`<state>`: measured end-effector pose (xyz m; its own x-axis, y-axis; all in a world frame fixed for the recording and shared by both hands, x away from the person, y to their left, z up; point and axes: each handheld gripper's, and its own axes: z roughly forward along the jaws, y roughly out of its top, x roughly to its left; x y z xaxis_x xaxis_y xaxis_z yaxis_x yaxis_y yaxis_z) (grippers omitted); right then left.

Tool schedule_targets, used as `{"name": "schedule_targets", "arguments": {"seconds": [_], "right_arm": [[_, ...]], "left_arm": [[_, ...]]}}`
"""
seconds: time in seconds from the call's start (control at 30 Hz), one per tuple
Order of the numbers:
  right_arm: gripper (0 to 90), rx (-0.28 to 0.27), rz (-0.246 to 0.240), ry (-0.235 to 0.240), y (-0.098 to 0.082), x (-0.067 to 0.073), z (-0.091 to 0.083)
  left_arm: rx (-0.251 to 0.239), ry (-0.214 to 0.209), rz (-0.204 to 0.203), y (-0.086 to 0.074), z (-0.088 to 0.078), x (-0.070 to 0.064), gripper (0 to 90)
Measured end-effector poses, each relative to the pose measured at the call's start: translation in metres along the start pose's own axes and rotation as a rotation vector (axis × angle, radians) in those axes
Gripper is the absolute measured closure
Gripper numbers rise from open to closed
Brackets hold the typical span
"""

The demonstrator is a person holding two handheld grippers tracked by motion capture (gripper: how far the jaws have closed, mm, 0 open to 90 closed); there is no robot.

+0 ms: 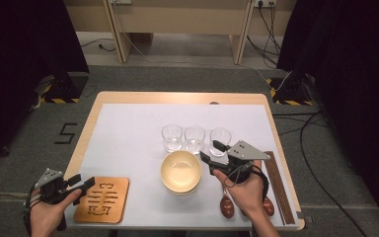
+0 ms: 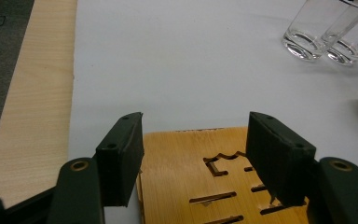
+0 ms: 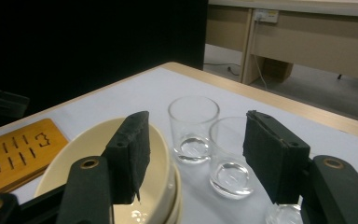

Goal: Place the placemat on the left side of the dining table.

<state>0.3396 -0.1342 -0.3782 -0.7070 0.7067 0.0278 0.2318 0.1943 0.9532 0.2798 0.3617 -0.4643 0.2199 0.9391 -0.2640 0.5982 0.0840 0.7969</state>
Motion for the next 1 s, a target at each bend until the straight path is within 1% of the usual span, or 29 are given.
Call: {"name": "schedule_targets", "arguments": {"seconds": [0.23, 0.27, 0.33, 0.53, 0.6, 0.63, 0.67, 0.7, 0.77, 0.8, 0.93, 1.0], "right_arm": [[41.2, 0.011, -0.021, 0.037, 0.008, 0.013, 0.014], [41.1, 0.014, -0.019, 0.042, 0.009, 0.015, 0.015], [41.1, 0.015, -0.023, 0.047, 0.009, 0.016, 0.017], [40.5, 0.022, -0.043, 0.089, 0.014, 0.031, 0.029], [40.5, 0.02, -0.05, 0.093, 0.015, 0.033, 0.031], [40.3, 0.021, -0.051, 0.106, 0.016, 0.038, 0.034], [40.3, 0.021, -0.051, 0.106, 0.016, 0.038, 0.034], [40.1, 0.027, -0.056, 0.117, 0.018, 0.043, 0.037], [40.0, 0.031, -0.066, 0.126, 0.019, 0.047, 0.04], [40.0, 0.026, -0.068, 0.134, 0.02, 0.049, 0.042], [40.0, 0.034, -0.073, 0.157, 0.022, 0.06, 0.047], [40.0, 0.032, -0.085, 0.169, 0.022, 0.066, 0.051]], "left_arm": [[-0.003, 0.003, 0.0, 0.001, -0.002, 0.0, 35.8], [-0.005, 0.002, 0.0, 0.0, -0.002, 0.0, 35.8], [-0.005, 0.002, 0.0, 0.0, -0.002, 0.0, 35.8], [-0.002, -0.001, 0.005, 0.001, -0.002, -0.001, 35.6], [-0.002, -0.001, 0.005, 0.001, -0.001, -0.001, 35.5], [-0.001, -0.001, 0.005, 0.001, -0.001, -0.001, 35.5], [-0.001, -0.001, 0.005, 0.001, -0.001, -0.001, 35.5], [-0.001, -0.001, 0.005, 0.0, -0.001, -0.001, 35.5], [0.0, 0.0, 0.006, 0.0, -0.001, -0.001, 35.5], [0.001, 0.0, 0.006, 0.0, -0.001, -0.001, 35.5], [-0.001, 0.002, 0.006, 0.0, -0.002, -0.001, 35.5], [0.0, 0.002, 0.007, 0.0, -0.002, -0.001, 35.5]]}}
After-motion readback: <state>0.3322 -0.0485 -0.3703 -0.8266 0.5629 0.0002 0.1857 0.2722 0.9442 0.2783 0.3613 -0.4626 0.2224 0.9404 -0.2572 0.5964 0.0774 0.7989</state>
